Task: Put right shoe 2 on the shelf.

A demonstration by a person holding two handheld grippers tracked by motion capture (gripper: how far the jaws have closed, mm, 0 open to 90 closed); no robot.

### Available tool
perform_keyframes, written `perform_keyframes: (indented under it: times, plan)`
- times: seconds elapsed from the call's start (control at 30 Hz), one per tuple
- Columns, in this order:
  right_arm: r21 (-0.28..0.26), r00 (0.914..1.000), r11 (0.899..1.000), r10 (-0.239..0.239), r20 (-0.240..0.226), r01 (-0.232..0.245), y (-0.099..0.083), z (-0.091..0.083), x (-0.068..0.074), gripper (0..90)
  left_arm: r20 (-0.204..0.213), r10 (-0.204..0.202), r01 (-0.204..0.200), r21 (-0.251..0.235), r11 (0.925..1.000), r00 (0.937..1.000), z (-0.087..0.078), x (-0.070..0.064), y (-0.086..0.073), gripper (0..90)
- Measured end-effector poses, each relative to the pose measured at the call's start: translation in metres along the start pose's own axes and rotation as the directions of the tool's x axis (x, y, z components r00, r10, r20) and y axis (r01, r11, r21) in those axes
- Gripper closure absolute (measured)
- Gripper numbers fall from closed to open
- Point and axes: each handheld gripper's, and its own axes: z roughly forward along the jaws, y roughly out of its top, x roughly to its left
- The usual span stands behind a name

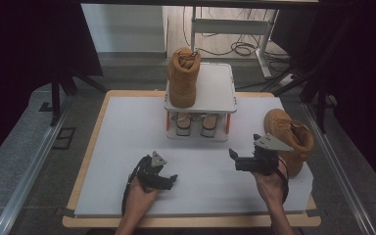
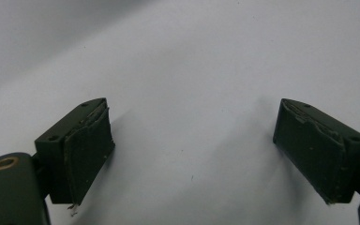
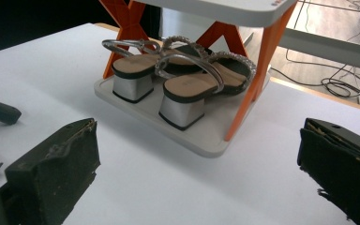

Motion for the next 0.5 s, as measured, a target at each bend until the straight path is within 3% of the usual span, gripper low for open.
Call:
perform_keyframes:
  times: [0.3,0.5]
  plan:
    - [-0.022,0.9985,0.998,0.051,-0.021,-0.051,-0.012,-0.014,-0.008,0.0,-0.001,0.004,-0.004,0.002,1.0000,1.0000,0.000,0.000,0.000,11.8]
    - [-0.030,0.9989,0.998,0.047,-0.003,-0.047,-0.020,-0.022,-0.012,0.0,-0.002,0.002,-0.002,-0.002,1.0000,1.0000,0.000,0.000,0.000,11.8]
